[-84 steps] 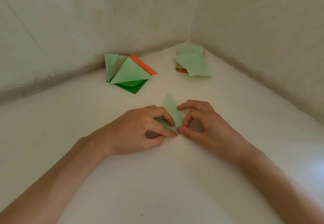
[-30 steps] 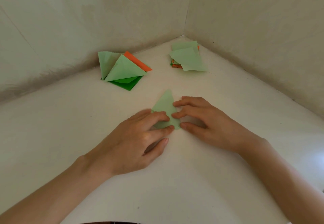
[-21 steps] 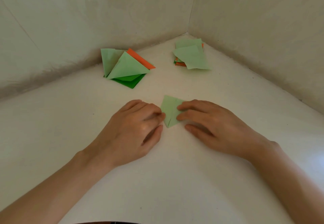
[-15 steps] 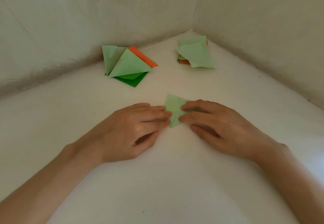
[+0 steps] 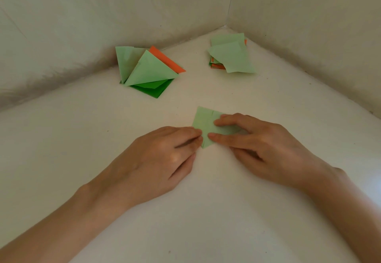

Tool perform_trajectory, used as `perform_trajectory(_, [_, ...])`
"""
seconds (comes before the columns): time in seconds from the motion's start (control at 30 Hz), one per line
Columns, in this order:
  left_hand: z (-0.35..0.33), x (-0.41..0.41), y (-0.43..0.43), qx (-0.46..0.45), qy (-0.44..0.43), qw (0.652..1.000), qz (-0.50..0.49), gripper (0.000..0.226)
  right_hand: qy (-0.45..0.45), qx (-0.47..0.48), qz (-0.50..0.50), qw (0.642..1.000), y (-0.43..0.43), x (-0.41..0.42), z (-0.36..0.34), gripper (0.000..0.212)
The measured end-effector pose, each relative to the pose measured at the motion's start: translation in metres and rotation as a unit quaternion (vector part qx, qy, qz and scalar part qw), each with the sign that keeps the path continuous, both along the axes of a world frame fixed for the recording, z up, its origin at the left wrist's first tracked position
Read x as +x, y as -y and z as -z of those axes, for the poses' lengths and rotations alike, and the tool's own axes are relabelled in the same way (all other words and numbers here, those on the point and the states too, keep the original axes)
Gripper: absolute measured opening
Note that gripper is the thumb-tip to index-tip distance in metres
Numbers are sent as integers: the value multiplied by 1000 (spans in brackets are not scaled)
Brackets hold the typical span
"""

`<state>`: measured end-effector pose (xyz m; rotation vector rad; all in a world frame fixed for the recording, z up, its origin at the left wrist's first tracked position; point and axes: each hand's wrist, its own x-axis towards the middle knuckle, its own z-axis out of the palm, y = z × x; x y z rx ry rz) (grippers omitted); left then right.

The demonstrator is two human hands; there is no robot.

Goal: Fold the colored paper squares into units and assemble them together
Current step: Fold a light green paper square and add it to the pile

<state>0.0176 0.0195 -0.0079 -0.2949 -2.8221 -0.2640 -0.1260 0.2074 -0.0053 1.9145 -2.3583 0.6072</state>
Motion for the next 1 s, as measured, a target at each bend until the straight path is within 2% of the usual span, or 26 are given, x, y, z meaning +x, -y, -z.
perform_trajectory(0.27, [1, 1, -5, -20, 1, 1000, -20, 37, -1, -5, 0, 1000, 1, 0, -1, 40])
perform_trajectory(0.53, [-1, 15, -12, -47, 86, 995, -36, 53, -47, 2, 0, 999, 2, 3, -1, 41])
perform_trajectory(0.73, [-6, 13, 1, -35, 105, 994, 4, 51, -48, 3, 2, 999, 4, 5, -2, 40])
perform_trajectory(0.83, [-6, 11, 7, 10, 122, 992, 22, 49, -41, -3, 5, 999, 5, 6, -2, 40])
perform_trajectory(0.93, [-6, 11, 11, 125, 128, 984, 20, 51, -38, -7, 8, 999, 6, 6, -2, 40])
perform_trajectory(1.0, [-4, 13, 10, 167, 113, 979, 2, 56, -38, -6, 8, 999, 7, 6, -1, 40])
